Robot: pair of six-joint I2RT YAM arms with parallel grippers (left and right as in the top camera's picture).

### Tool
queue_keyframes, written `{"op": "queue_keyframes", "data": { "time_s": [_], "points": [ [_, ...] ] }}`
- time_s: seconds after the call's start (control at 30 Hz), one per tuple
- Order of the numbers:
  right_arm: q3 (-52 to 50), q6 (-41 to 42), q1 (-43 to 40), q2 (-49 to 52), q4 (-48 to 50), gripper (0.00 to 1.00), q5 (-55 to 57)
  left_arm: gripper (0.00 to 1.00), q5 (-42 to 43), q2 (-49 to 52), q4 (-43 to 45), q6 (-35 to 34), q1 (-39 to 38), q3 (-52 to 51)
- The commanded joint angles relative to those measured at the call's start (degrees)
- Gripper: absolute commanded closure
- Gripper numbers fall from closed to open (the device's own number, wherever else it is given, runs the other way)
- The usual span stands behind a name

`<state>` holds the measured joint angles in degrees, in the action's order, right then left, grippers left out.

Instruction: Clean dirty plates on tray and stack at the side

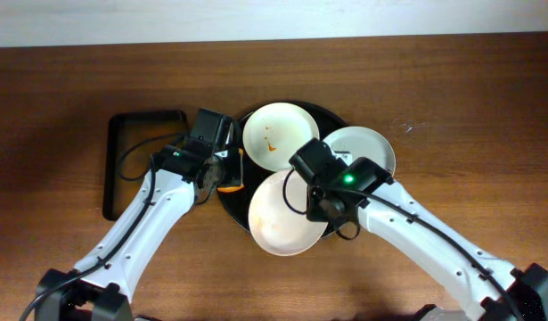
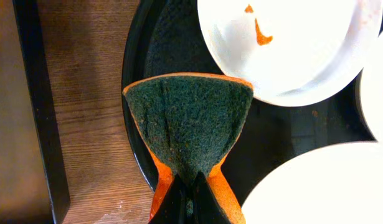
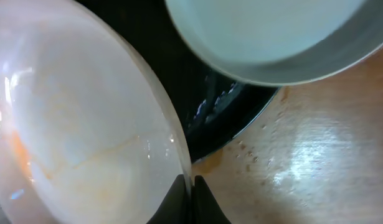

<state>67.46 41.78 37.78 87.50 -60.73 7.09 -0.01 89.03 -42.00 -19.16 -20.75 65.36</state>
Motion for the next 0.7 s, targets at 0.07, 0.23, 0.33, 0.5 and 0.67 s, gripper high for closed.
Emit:
{"op": "queue_keyframes", "data": {
  "time_s": [0.07,0.23,0.33,0.5,0.67],
  "points": [
    [-4.96,0.72,-0.35,2.40,6.84,0.96,-2.60,1.00,-0.22,-0.79,0.37,-0.55,0.31,0.74],
    [-5.16,0.66,-0.31,2.93,8.35,0.75,-2.56,1.00,-0.20,-0.79,0.61,-0.55,0.31,0.74],
    [-5.09,-0.17,-0.37,2.84,8.17,0.67,-2.58,1.00,0.26,-0.79,0.66,-0.55,0.24,0.74],
    [1.14,-4.50,-12.63,-5.01,2.43,0.50,-2.91,1.00,5.18,-0.79,4.55,3.39,0.24,0.74],
    [1.22,-14.84,-28.83,-7.17,0.46,0.44,-6.49,1.00,11.74,-0.76,12.22,7.50,-1.77,0.74]
  ]
}}
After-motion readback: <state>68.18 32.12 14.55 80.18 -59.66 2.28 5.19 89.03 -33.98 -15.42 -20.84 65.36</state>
